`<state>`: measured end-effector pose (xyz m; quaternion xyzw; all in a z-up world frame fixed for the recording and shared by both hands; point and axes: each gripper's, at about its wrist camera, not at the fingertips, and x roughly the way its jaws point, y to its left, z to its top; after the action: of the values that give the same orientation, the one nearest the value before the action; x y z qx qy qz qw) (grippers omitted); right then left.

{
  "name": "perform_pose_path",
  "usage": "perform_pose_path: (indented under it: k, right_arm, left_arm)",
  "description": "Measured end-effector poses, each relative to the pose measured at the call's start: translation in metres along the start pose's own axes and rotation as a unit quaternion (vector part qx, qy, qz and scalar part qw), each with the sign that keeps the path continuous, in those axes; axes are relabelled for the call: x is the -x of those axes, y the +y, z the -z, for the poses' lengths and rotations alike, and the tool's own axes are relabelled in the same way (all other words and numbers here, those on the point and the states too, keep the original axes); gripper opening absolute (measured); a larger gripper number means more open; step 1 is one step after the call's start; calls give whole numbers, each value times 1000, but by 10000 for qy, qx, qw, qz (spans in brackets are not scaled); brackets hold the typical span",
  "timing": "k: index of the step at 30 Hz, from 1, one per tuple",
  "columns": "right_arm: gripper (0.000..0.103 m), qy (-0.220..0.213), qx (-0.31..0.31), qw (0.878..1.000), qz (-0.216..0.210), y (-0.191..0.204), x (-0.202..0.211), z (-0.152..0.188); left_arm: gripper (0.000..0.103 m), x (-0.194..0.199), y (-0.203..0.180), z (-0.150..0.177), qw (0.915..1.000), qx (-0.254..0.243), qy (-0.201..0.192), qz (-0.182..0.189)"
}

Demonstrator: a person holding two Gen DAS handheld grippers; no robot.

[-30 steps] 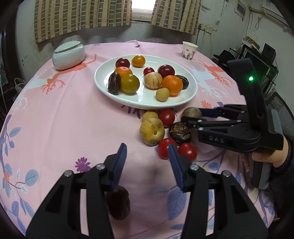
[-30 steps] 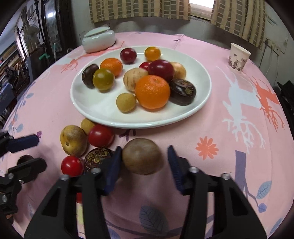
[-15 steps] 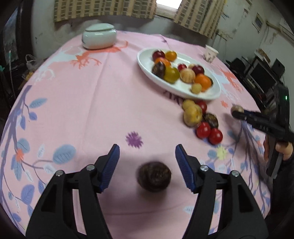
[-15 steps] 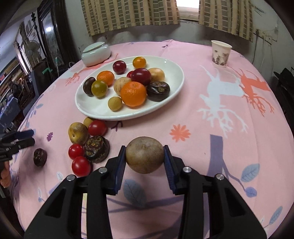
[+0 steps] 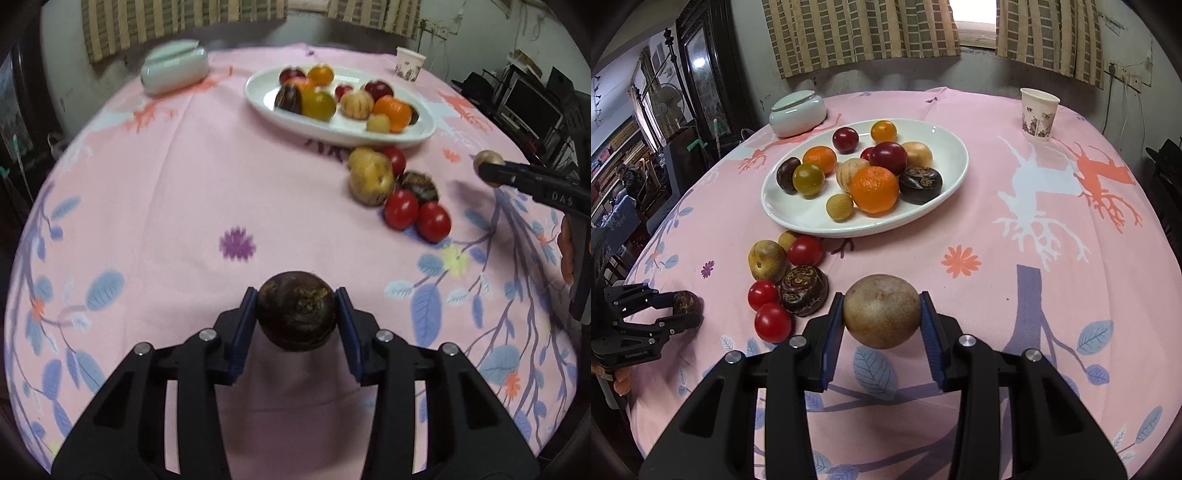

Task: Organize fruits
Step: 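Carry both held fruits onto the white plate and open both tools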

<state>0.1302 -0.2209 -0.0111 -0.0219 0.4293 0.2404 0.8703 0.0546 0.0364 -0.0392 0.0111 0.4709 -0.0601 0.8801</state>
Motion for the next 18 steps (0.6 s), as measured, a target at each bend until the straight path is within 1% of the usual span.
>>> perform_pose_path:
  k: [1,5,9,11,15,16,18]
  right_arm:
    - [40,-24,15,10000,-3,1,2,-1]
    - [40,-144,133,9998,20,4,13,-12]
    - [40,-312,177,9994,-32,5,22,-33]
    - [40,-457,235,9987,-4,6,25,-47]
    - [40,-776,402,9962,18,9,21,-73]
    - [40,-788,466,9958,27,10,16,-78]
    - [40,-638,517,9966,33,11,-1,-89]
  left_arm:
    - [43,5,-2,-6,9999,-34,-96,-46]
    - [43,16,-4,-40,9996,31,-286,32]
    - [43,22,-13,-86,9977,36,-648,186]
    - [43,18,-20,-109,9968,40,-763,234]
    - [43,2,-33,-147,9960,27,-870,200]
    - [43,-2,-34,-154,9958,41,-896,206]
    - [43,-12,-33,-167,9956,135,-893,248]
